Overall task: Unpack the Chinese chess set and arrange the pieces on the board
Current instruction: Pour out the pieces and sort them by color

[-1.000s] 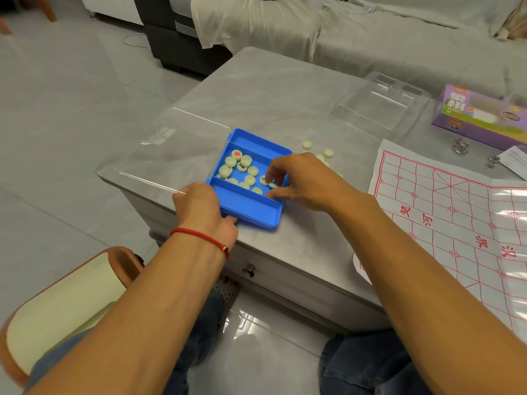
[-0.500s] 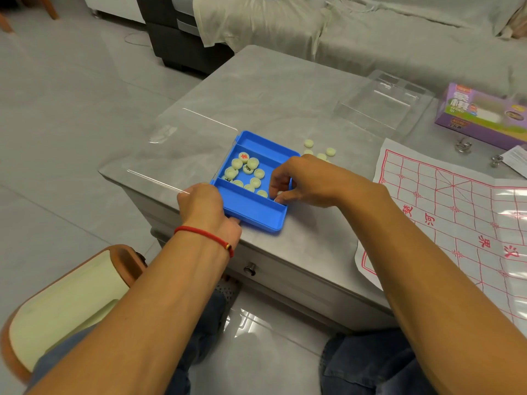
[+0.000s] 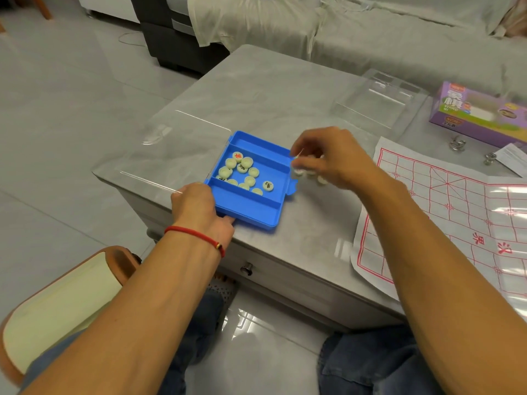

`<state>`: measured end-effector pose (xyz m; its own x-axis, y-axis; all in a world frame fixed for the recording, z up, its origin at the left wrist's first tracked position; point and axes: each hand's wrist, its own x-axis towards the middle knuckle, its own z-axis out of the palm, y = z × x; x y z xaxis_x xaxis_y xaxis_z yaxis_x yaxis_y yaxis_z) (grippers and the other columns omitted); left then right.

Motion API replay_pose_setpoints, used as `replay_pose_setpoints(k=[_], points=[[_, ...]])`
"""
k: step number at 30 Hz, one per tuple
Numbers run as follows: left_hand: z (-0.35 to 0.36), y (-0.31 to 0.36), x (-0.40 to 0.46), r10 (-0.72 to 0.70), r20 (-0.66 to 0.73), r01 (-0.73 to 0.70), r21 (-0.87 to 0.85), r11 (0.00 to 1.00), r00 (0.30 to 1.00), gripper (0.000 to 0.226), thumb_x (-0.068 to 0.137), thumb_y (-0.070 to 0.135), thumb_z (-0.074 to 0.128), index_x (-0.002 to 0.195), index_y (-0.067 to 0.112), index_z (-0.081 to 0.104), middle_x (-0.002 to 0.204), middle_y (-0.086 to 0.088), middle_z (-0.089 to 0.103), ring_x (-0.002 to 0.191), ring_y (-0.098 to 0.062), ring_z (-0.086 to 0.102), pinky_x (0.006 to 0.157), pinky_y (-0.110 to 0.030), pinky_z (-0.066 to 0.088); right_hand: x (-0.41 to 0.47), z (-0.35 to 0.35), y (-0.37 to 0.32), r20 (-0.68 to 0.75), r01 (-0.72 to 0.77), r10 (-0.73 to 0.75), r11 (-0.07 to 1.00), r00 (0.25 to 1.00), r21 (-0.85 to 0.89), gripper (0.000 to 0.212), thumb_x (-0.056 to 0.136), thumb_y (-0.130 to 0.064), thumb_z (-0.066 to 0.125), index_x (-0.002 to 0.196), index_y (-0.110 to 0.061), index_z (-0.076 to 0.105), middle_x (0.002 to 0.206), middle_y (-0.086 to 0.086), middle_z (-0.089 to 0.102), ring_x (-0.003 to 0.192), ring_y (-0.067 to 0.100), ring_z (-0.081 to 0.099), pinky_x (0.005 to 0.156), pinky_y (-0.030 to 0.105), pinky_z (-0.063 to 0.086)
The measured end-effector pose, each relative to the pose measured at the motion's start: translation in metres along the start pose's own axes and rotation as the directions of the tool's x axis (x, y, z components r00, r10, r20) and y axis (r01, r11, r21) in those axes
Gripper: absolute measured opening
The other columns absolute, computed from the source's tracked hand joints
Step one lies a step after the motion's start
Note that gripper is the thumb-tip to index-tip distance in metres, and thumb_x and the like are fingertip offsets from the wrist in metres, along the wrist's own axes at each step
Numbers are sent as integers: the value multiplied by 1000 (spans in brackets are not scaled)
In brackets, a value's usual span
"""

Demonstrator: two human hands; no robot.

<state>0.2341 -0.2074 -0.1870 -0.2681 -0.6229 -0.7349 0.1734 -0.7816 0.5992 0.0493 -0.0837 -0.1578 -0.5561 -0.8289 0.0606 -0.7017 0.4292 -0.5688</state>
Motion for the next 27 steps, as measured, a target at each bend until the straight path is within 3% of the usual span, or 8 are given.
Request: replay_pose_setpoints(k=[2,4,7,11,17,21,24,27], points=[[0,3,1,-10,-7,10,4,1000,1000,10,97,7,49,89,12,51,112,-14,64,102,-29,65,89,-55,55,0,-11,27,-187,-144,126,986,974,-83,13,86,-19,73,98,-20,74,82,-5,69,74,6,63,68,15,44],[0,3,2,-10,-3,10,18,1000,1000,8,96,6,51,90,12,50,112,-14,64,102,-30,65,88,-57,55,-3,-14,50,-276,-285,249,954,928,-97,13,90,-18,69,101,-17,75,94,1,71,85,15,63,76,24,48],[0,1,-1,4,44,-4,3,1000,999,9,95,4,49,92,12,52,109,-15,63,100,-30,65,86,-58,55,-7,-7,65,-217,-351,334,935,917,-44,18,93,-22,67,109,-15,73,103,2,69,89,16,60,78,27,46],[0,1,-2,20,41,-20,1,1000,999,9,95,4,49,94,12,53,109,-15,63,99,-30,65,85,-58,56,-8,-7,61,-157,-275,271,962,950,-4,24,95,-27,63,116,-17,72,107,2,70,93,16,63,82,28,49],[-1,-2,-2,26,59,-26,2,1000,998,10,94,4,48,97,11,54,112,-17,64,99,-32,66,84,-59,56,-5,-11,50,-152,-215,213,977,965,7,28,101,-20,50,119,-18,70,113,2,71,96,16,65,83,26,51],[0,2,3,5,20,-6,47,999,1000,8,92,4,52,96,11,54,114,-17,64,102,-32,65,87,-57,55,-8,-11,26,-202,-72,71,997,977,6,23,97,-22,58,114,-19,73,106,-4,73,91,6,66,82,18,50],[1,1,1,-9,4,9,-4,1000,1000,9,97,11,48,98,11,56,112,-15,66,101,-30,67,88,-55,56,-10,3,-1,-41,78,-76,996,996,49,16,89,-21,72,104,-20,76,91,-10,73,80,-1,66,71,9,48],[3,-4,-3,19,27,-18,-14,1000,999,18,99,15,45,111,11,58,111,-14,68,97,-28,69,86,-53,57,-6,24,-19,146,189,-186,982,972,-4,24,82,-21,80,105,-20,75,91,-7,72,80,5,65,71,11,47]])
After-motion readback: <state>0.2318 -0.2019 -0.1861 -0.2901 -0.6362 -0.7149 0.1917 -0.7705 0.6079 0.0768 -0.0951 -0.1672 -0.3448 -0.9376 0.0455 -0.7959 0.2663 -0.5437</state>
